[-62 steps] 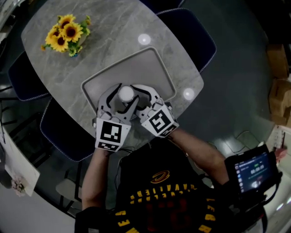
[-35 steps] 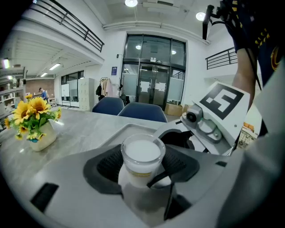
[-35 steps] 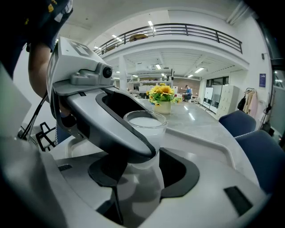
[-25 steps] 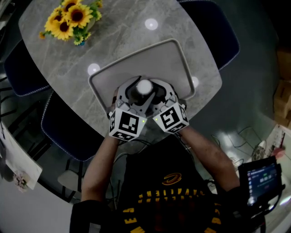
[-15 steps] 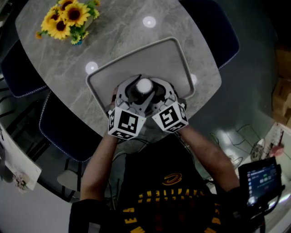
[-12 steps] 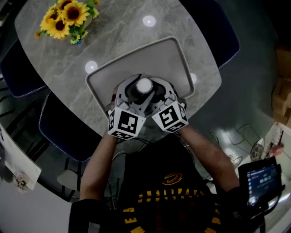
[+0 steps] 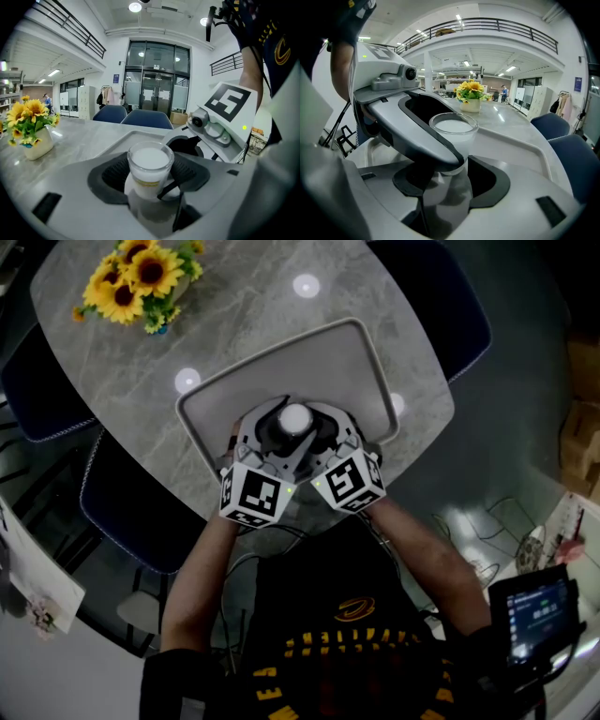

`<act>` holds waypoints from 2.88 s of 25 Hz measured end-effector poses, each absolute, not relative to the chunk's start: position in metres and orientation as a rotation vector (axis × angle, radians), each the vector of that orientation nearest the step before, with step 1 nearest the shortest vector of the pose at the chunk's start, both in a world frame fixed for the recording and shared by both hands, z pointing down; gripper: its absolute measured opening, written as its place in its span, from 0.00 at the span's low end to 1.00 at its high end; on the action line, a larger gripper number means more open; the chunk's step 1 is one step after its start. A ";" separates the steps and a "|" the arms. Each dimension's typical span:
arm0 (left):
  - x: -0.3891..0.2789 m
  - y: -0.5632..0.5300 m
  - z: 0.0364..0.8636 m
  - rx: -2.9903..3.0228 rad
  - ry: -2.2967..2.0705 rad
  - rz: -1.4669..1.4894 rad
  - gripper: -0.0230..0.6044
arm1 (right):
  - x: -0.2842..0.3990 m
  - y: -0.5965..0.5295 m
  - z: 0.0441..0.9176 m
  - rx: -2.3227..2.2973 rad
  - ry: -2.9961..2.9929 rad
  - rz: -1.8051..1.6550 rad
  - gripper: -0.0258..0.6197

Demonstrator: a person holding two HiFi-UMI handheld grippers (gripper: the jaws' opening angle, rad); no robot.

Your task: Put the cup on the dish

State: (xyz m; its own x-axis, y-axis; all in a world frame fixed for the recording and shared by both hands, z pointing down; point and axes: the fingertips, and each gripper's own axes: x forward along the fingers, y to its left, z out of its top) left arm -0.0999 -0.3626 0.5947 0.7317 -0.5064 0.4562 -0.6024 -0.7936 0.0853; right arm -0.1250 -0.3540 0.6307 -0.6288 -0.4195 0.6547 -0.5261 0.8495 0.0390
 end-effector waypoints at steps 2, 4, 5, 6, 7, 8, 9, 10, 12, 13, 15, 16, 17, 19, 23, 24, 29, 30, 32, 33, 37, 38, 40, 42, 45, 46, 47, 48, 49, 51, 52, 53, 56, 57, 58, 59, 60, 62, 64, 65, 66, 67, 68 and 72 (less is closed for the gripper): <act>-0.099 -0.362 0.594 2.713 -0.894 0.620 0.46 | -0.124 -0.354 0.631 0.677 -2.336 0.196 0.40; -0.100 -0.362 0.594 2.724 -0.918 0.617 0.46 | -0.124 -0.352 0.634 0.672 -2.335 0.202 0.40; -0.100 -0.361 0.595 2.727 -0.934 0.616 0.46 | -0.124 -0.352 0.635 0.670 -2.333 0.208 0.40; -0.100 -0.361 0.596 2.725 -0.953 0.616 0.46 | -0.124 -0.352 0.637 0.667 -2.329 0.212 0.40; -0.100 -0.360 0.598 2.714 -0.970 0.617 0.46 | -0.123 -0.351 0.638 0.665 -2.323 0.216 0.40; -0.101 -0.360 0.600 2.695 -0.986 0.612 0.47 | -0.122 -0.351 0.638 0.664 -2.317 0.223 0.40; -0.102 -0.360 0.601 2.675 -1.003 0.603 0.47 | -0.121 -0.349 0.639 0.664 -2.313 0.228 0.40; -0.103 -0.360 0.600 2.656 -1.023 0.593 0.50 | -0.120 -0.348 0.639 0.664 -2.312 0.230 0.40; -0.107 -0.364 0.597 2.620 -1.064 0.581 0.55 | -0.119 -0.347 0.636 0.666 -2.314 0.222 0.40; -0.108 -0.365 0.596 2.605 -1.078 0.577 0.57 | -0.118 -0.347 0.635 0.668 -2.318 0.220 0.40; -0.109 -0.364 0.594 2.588 -1.085 0.572 0.58 | -0.117 -0.345 0.632 0.671 -2.324 0.219 0.40; -0.109 -0.363 0.593 2.586 -1.082 0.574 0.58 | -0.117 -0.344 0.630 0.671 -2.327 0.217 0.40; -0.109 -0.362 0.592 2.587 -1.078 0.577 0.58 | -0.117 -0.343 0.629 0.672 -2.330 0.215 0.40; -0.110 -0.359 0.589 2.589 -1.069 0.580 0.58 | -0.116 -0.340 0.625 0.679 -2.336 0.215 0.40; -0.113 -0.353 0.584 2.587 -1.069 0.580 0.58 | -0.113 -0.332 0.618 0.701 -2.366 0.242 0.40; -0.114 -0.351 0.583 2.580 -1.069 0.576 0.58 | -0.112 -0.330 0.616 0.703 -2.376 0.249 0.40; -0.114 -0.342 0.576 2.543 -1.101 0.541 0.58 | -0.102 -0.320 0.606 0.723 -2.406 0.295 0.40; -0.115 -0.340 0.574 2.535 -1.109 0.529 0.58 | -0.100 -0.318 0.602 0.724 -2.418 0.305 0.40; -0.118 -0.335 0.567 2.520 -1.124 0.500 0.58 | -0.095 -0.314 0.595 0.728 -2.442 0.331 0.40; -0.121 -0.332 0.563 2.517 -1.132 0.487 0.54 | -0.091 -0.312 0.591 0.733 -2.452 0.344 0.40; -0.134 -0.317 0.543 2.505 -1.170 0.436 0.42 | -0.078 -0.306 0.572 0.753 -2.494 0.356 0.16; -0.136 -0.311 0.538 2.487 -1.183 0.421 0.37 | -0.075 -0.302 0.567 0.754 -2.504 0.367 0.11; -0.139 -0.301 0.532 2.433 -1.217 0.417 0.26 | -0.073 -0.294 0.556 0.749 -2.532 0.408 0.05; -0.139 -0.293 0.531 2.381 -1.247 0.442 0.13 | -0.072 -0.287 0.547 0.740 -2.568 0.454 0.05; -0.126 -0.275 0.522 2.375 -1.226 0.423 0.04 | -0.068 -0.276 0.533 0.739 -2.604 0.488 0.05; -0.121 -0.270 0.516 2.389 -1.217 0.412 0.04 | -0.067 -0.274 0.527 0.746 -2.617 0.485 0.05; -0.116 -0.265 0.508 2.406 -1.213 0.404 0.04 | -0.066 -0.273 0.519 0.760 -2.629 0.480 0.05; -0.112 -0.261 0.501 2.423 -1.216 0.402 0.04 | -0.065 -0.272 0.511 0.780 -2.639 0.480 0.05; -0.109 -0.257 0.493 2.438 -1.226 0.405 0.04 | -0.063 -0.270 0.503 0.805 -2.649 0.486 0.05; -0.107 -0.254 0.481 2.457 -1.262 0.419 0.04 | -0.059 -0.269 0.491 0.861 -2.670 0.520 0.05; -0.106 -0.253 0.477 2.463 -1.278 0.424 0.04 | -0.056 -0.269 0.488 0.887 -2.682 0.545 0.05; -0.105 -0.252 0.473 2.466 -1.290 0.422 0.04 | -0.052 -0.269 0.485 0.908 -2.695 0.571 0.05; -0.099 -0.242 0.458 2.424 -1.292 0.341 0.04 | -0.043 -0.262 0.473 0.938 -2.736 0.614 0.05; -0.097 -0.237 0.451 2.387 -1.282 0.285 0.04 | -0.041 -0.257 0.468 0.938 -2.747 0.616 0.05; -0.095 -0.231 0.446 2.346 -1.271 0.226 0.04 | -0.038 -0.252 0.463 0.934 -2.755 0.614 0.05; -0.092 -0.226 0.442 2.310 -1.263 0.176 0.04 | -0.036 -0.247 0.460 0.928 -2.763 0.607 0.05; -0.089 -0.222 0.439 2.283 -1.259 0.141 0.04 | -0.034 -0.242 0.457 0.918 -2.768 0.592 0.05; -0.080 -0.216 0.437 2.261 -1.259 0.112 0.04 | -0.031 -0.235 0.453 0.894 -2.780 0.539 0.05; -0.067 -0.211 0.436 2.268 -1.253 0.116 0.04 | -0.025 -0.228 0.446 0.874 -2.801 0.500 0.05; -0.059 -0.207 0.434 2.277 -1.247 0.122 0.04 | -0.021 -0.225 0.440 0.871 -2.814 0.491 0.05; -0.053 -0.203 0.432 2.287 -1.241 0.129 0.04 | -0.017 -0.221 0.433 0.876 -2.829 0.484 0.05; -0.047 -0.199 0.429 2.298 -1.237 0.136 0.04 | -0.012 -0.218 0.426 0.888 -2.843 0.478 0.05; -0.043 -0.196 0.426 2.308 -1.238 0.140 0.04 | -0.007 -0.215 0.420 0.904 -2.857 0.471 0.05; -0.032 -0.191 0.413 2.335 -1.253 0.105 0.04 | 0.014 -0.213 0.405 0.994 -2.888 0.469 0.05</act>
